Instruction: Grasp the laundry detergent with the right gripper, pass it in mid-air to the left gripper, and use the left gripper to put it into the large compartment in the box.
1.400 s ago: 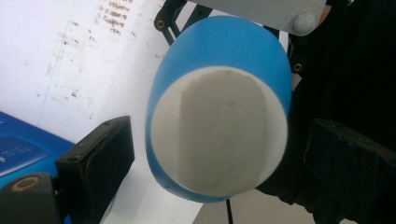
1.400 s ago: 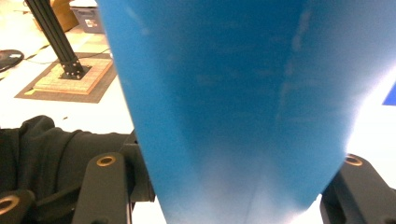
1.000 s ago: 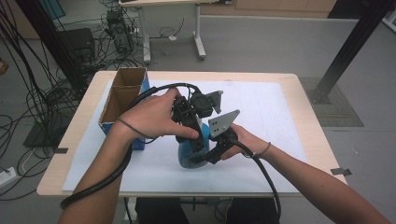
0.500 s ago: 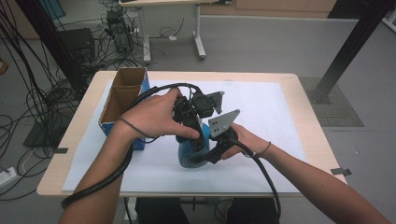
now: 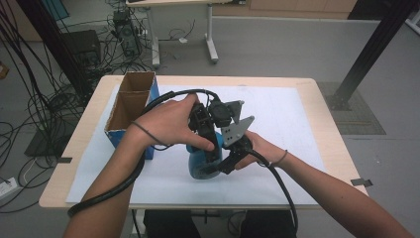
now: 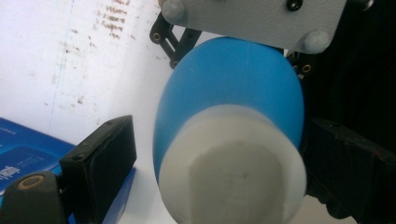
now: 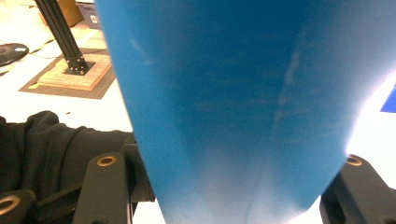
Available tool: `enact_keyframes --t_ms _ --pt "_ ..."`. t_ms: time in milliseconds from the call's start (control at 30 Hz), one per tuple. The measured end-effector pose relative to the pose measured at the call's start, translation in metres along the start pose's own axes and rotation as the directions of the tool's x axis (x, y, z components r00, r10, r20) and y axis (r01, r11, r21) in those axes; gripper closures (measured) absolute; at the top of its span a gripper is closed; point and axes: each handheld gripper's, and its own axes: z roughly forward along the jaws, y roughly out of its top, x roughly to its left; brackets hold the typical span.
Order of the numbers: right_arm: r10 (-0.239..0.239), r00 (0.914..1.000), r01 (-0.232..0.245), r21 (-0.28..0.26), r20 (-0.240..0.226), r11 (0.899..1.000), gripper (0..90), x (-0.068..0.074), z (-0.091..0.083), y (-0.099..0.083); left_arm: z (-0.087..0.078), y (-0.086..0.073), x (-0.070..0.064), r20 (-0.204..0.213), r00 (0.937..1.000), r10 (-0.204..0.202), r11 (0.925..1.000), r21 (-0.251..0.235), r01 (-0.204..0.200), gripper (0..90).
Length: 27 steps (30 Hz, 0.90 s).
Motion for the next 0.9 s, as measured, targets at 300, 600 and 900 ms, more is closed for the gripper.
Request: enact_keyframes --t_ms 300,600,900 --pt "0.005 1.0 -0.005 -0.003 -0.005 1.0 41.3 0.0004 0.0009 0.0 0.0035 0.004 0.0 -0.003 0.9997 0.025 0.9996 0.012 -0.025 12.6" --pt "0.005 1.0 -0.005 -0.005 -0.003 1.0 41.4 0.0002 0.0024 -0.0001 0.0048 0.0034 0.0005 0.0 0.9995 0.031 0.9993 0.02 -0.031 29.8" --pt "0.002 1.0 -0.002 -0.003 0.0 1.0 41.5 -0.0005 0.0031 -0.0007 0.0072 0.0029 0.0019 0.011 0.9997 0.023 0.9995 0.021 -0.023 35.5"
